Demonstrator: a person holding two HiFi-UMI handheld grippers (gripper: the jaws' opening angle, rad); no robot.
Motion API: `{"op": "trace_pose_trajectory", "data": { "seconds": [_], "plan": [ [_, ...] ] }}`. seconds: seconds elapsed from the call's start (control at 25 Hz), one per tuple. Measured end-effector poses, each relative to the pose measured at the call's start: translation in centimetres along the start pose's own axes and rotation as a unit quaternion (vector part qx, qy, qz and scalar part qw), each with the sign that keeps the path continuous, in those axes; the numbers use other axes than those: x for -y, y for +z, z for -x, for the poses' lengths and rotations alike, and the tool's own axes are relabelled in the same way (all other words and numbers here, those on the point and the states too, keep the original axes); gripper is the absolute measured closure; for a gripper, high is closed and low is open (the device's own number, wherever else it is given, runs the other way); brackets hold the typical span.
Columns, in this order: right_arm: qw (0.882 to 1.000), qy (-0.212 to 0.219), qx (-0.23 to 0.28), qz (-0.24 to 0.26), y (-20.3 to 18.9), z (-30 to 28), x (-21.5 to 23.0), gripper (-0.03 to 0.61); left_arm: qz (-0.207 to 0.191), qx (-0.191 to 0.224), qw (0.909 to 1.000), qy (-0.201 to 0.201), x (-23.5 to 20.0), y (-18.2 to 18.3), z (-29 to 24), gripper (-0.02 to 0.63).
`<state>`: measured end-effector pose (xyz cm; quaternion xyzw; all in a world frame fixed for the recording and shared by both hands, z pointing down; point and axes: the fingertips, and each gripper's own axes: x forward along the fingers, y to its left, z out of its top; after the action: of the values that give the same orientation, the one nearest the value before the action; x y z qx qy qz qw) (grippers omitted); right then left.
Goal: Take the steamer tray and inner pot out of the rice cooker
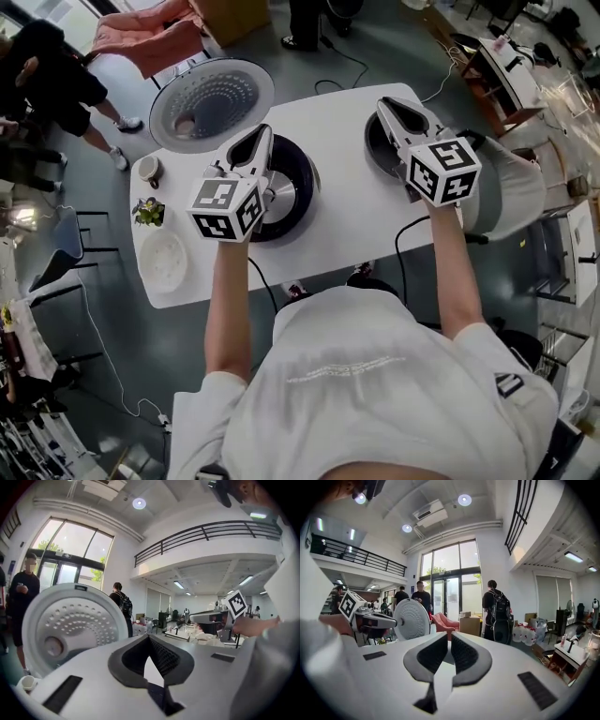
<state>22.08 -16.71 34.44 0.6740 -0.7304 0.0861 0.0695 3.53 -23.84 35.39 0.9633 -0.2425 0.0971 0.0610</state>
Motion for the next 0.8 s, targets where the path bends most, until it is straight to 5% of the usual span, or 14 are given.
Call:
{"op": "trace_pose_trajectory", "data": {
  "seconds": [0.32,0.8],
  "plan": [
    [0.997,0.057,0.033,0.038,3.8,-2.8,-5.5,0.554,-0.086,0.016,0.9932,0.077,-4.5,2.6,4.3,0.6],
    [0.988,0.114,0.063,0.084,7.4,-6.0,-11.2,0.554,-0.097,0.073,0.9849,0.124,-7.8,6.4,8.9,0.598]
  ]
}}
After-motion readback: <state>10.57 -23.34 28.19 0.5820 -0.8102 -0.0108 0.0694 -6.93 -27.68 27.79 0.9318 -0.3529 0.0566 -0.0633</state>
